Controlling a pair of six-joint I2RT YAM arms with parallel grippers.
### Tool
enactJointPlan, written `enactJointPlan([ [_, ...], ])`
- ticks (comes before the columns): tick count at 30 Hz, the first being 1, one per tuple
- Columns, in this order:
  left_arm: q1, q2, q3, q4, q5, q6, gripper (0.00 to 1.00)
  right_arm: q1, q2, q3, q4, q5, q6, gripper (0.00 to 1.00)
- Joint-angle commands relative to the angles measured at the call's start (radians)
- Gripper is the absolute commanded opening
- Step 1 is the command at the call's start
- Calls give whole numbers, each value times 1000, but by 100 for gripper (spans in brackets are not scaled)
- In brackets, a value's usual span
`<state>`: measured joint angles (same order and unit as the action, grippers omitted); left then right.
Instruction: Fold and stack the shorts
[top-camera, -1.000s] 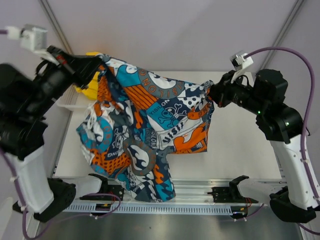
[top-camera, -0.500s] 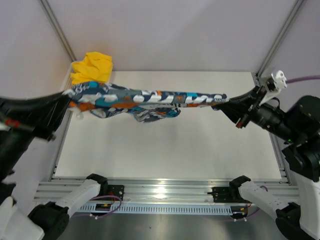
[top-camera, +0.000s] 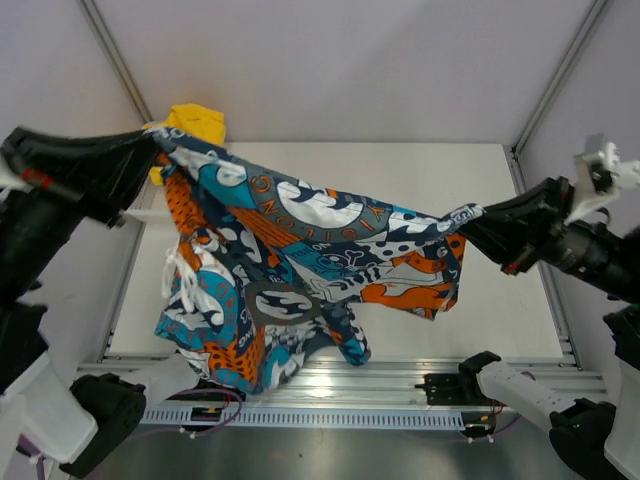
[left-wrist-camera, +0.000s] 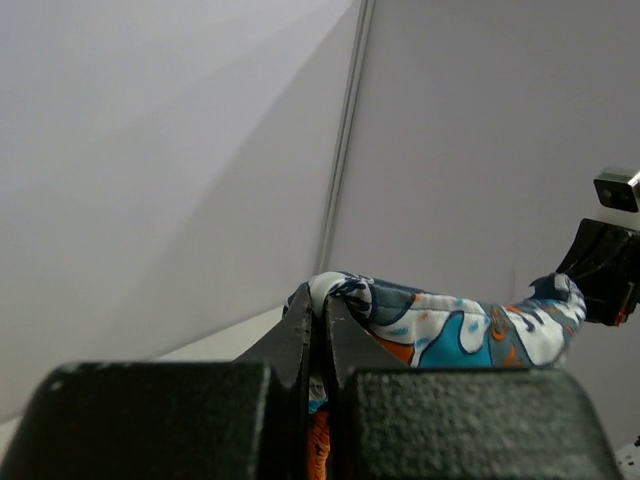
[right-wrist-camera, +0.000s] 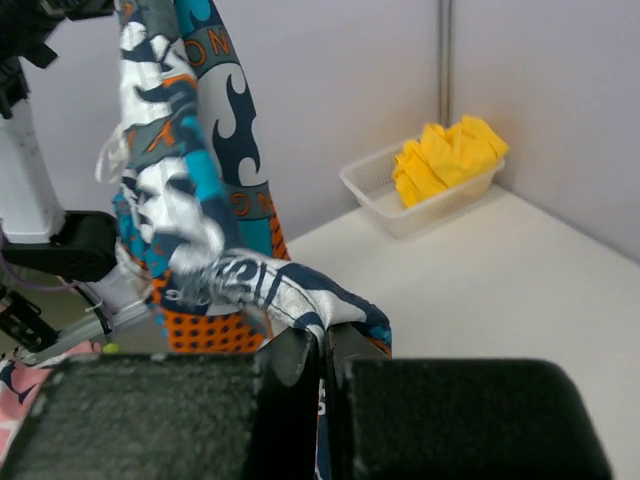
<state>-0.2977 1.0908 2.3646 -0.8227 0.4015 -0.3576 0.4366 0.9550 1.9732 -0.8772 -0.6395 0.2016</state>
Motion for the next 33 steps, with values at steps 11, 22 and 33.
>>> enactJointPlan([
  [11, 118, 283, -634, 368, -9, -32, 0, -426, 211, -549, 214, -154, 73, 0],
  [22, 98, 797, -481, 480, -10, -15, 0, -489, 370, -858, 613, 105, 251, 0],
  [33, 71, 1241, -18, 525, -82, -44, 0, -515, 718, -688, 802, 294, 320, 0],
])
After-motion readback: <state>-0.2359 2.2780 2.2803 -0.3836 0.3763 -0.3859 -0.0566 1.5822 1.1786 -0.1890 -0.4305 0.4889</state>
